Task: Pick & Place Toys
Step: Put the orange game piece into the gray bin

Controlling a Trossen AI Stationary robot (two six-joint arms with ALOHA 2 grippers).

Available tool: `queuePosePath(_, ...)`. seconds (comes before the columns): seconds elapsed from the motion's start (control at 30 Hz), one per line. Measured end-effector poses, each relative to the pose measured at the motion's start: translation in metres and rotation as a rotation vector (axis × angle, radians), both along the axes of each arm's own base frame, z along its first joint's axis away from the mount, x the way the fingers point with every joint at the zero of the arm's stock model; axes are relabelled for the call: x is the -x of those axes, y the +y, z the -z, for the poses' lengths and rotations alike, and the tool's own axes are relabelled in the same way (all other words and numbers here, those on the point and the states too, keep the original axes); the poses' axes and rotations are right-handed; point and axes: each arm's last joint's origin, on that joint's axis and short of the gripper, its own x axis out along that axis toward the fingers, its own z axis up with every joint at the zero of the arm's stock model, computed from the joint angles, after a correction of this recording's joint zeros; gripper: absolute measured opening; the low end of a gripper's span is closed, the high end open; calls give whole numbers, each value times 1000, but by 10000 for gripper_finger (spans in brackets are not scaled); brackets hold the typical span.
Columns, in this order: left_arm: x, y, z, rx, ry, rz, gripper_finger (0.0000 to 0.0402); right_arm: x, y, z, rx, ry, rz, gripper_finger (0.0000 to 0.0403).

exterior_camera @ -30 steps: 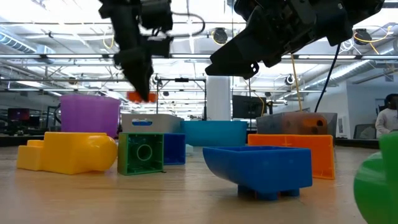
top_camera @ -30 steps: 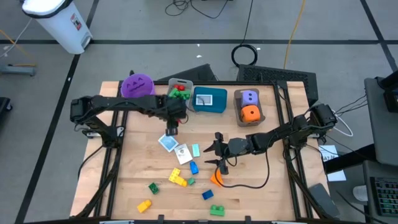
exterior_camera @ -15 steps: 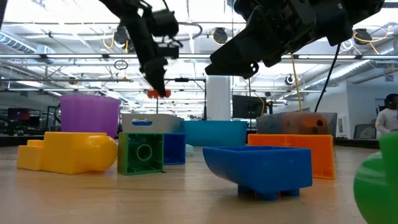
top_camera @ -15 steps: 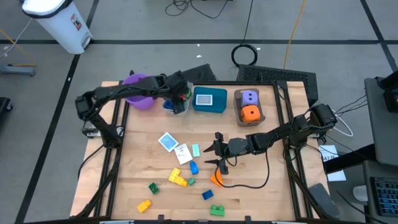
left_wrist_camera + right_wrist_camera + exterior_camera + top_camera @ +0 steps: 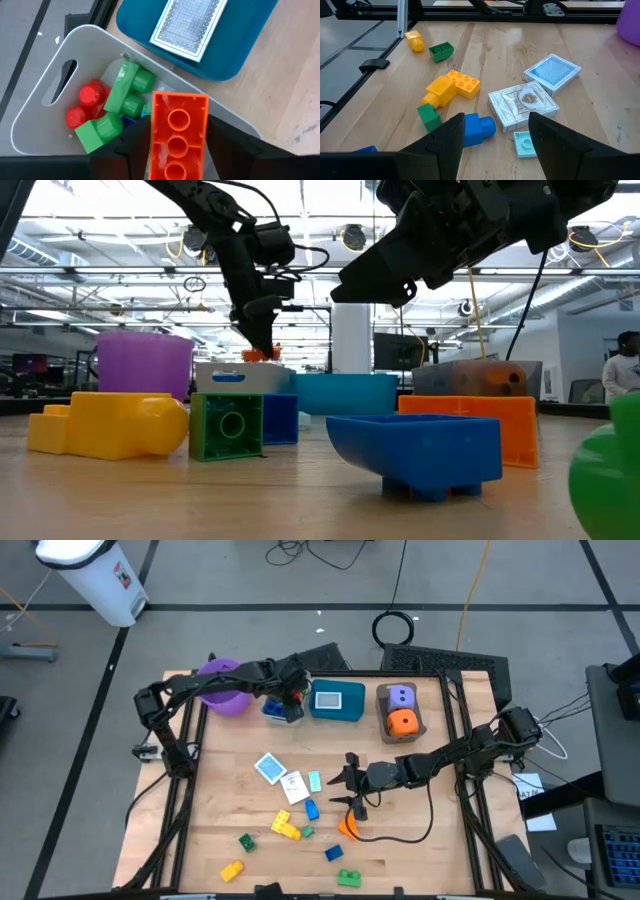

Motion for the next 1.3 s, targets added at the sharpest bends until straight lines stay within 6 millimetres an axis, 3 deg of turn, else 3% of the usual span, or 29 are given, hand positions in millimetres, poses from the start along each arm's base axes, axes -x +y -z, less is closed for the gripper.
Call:
queuePosePath(0.37, 6, 2, -6, -29, 15, 1, 235, 0, 0, 0, 0, 0, 0, 210)
queuePosePath(0.67, 49, -20, -63, -39, -3, 16, 236, 0, 0, 1, 2, 7, 0, 210)
queuePosePath(0.8, 73, -37, -87, 45, -72, 4, 236, 0, 0, 1, 2, 6, 0, 210)
queuePosePath(0.9, 88, -50, -95, 127, -156, 15, 236, 0, 0, 1, 1, 6, 0, 210)
queuePosePath(1.03, 98, -69, -81, 181, -262, 89, 237, 0, 0, 0, -1, -3, 0, 210)
queuePosePath(1.3, 93, -116, -8, 323, -581, 292, 237, 0, 2, -1, -29, -4, 4, 210)
